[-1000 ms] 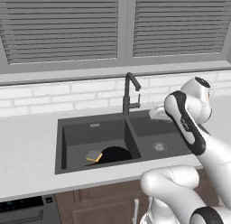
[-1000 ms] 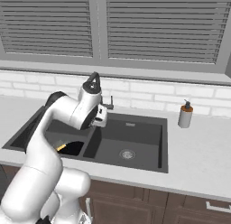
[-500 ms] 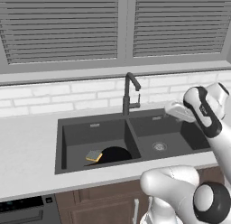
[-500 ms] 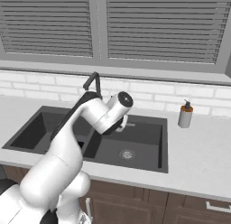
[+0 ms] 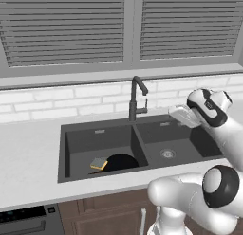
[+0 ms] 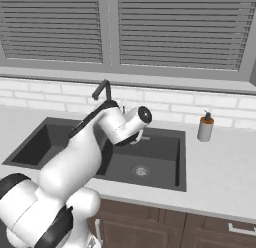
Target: Pick the pan and sponge and place them into the sink. Then turn on the water.
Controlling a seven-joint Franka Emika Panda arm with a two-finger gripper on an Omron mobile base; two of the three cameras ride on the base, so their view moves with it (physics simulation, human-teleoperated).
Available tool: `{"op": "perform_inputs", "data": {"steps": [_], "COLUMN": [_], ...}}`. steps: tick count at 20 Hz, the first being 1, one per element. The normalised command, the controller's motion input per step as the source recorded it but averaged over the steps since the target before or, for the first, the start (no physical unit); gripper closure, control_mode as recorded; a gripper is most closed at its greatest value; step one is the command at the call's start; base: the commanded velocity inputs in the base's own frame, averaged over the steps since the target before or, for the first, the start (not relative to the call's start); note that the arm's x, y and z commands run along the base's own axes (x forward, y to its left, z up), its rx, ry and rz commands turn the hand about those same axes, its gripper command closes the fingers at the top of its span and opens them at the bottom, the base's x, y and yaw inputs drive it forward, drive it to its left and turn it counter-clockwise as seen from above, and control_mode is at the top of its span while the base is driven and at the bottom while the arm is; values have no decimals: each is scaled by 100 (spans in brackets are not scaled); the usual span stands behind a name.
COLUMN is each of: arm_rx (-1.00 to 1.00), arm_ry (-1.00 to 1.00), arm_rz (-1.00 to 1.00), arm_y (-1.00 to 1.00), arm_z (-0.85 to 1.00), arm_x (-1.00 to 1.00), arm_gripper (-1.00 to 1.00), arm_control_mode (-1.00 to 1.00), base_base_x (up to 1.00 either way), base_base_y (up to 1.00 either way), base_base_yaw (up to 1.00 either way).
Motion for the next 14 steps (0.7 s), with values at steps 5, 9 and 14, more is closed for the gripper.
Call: {"op": "perform_inputs", "data": {"steps": [5, 9, 14], "arm_rx": [14, 5, 0], "arm_ry": [0, 1, 5], "arm_rz": [0, 0, 0], "arm_y": [0, 0, -5], "arm_z": [-27, -14, -1], "arm_x": [83, 72, 32], "arm_gripper": [-100, -100, -100], "arm_control_mode": [-100, -100, -100], "base_base_x": [0, 0, 0], "base_base_y": [0, 0, 0], "base_base_yaw": [0, 0, 0]}}
